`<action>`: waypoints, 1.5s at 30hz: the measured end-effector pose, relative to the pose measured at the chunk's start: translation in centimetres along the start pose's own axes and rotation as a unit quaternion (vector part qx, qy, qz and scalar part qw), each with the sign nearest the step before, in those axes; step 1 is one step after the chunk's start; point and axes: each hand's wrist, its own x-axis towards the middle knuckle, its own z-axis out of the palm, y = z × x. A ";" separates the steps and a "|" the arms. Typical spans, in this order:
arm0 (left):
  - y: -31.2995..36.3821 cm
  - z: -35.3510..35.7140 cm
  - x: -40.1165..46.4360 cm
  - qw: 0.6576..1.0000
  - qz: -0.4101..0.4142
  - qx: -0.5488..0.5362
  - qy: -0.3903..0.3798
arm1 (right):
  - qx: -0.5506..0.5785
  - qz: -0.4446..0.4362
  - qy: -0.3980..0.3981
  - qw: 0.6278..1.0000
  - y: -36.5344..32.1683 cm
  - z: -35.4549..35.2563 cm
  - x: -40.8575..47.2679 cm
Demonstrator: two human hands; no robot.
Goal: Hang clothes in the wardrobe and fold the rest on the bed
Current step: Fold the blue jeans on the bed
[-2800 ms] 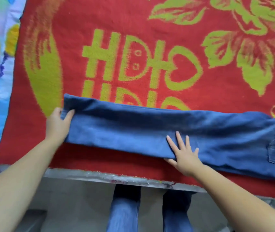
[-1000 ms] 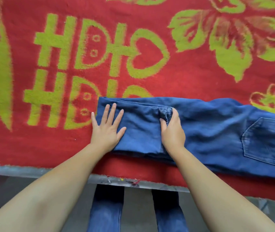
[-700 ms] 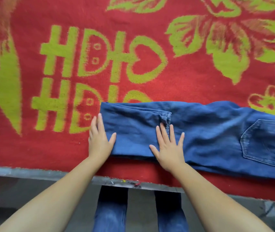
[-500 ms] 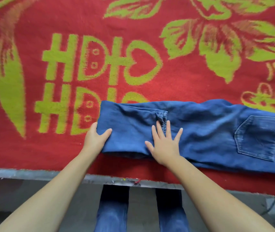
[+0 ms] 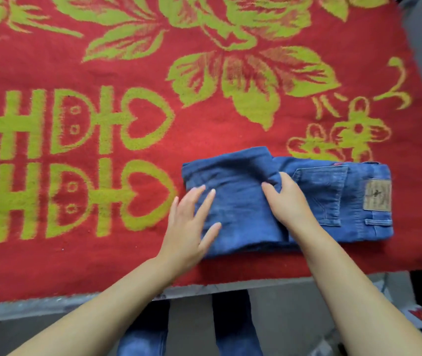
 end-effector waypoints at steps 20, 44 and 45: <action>-3.4 8.0 4.5 0.862 -0.358 -0.349 0.085 | -0.417 -0.045 -0.127 0.899 13.3 2.4 4.5; 16.3 15.2 18.9 0.936 0.209 0.235 -0.160 | 0.004 0.180 0.117 0.977 20.3 -23.8 3.1; 16.2 16.3 19.7 0.923 0.232 0.264 -0.156 | -0.049 0.183 0.156 0.969 21.3 -23.1 3.8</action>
